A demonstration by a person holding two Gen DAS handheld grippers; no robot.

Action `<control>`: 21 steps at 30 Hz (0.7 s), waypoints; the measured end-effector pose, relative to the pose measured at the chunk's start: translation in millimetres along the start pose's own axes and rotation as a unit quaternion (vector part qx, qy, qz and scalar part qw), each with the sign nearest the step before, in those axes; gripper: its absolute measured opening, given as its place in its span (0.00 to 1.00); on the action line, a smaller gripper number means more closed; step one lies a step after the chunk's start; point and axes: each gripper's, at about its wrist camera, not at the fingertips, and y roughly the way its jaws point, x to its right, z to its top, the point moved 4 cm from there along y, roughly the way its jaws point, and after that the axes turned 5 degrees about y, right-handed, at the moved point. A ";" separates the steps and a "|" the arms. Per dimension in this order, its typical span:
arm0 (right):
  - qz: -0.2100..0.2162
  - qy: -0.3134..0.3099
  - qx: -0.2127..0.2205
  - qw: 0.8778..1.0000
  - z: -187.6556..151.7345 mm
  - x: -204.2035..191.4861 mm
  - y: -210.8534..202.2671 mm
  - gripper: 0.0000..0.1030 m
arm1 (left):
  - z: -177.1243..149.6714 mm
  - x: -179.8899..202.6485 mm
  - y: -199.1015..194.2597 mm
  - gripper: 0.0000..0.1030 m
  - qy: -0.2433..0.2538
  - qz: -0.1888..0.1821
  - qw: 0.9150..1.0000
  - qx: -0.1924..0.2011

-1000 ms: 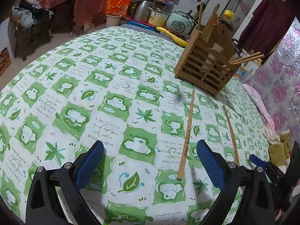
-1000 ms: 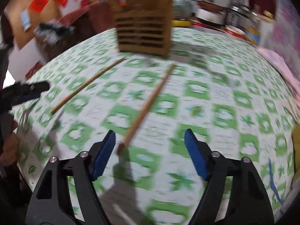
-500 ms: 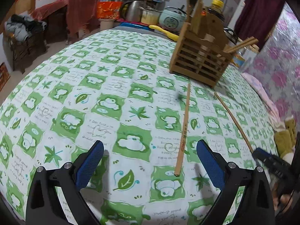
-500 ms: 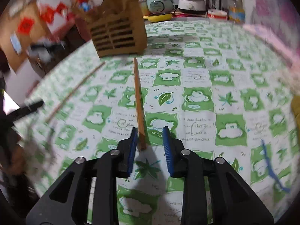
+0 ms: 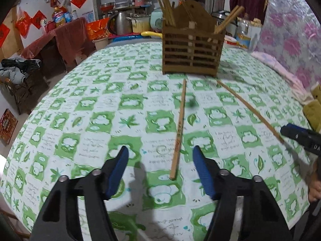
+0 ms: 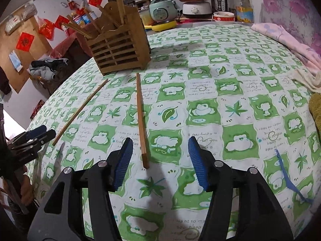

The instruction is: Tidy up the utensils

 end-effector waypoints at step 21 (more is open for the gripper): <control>-0.010 -0.065 0.011 0.998 -4.0 -21.4 -3.5 0.54 | -5.3 16.5 10.7 0.12 0.027 0.007 0.999 -0.018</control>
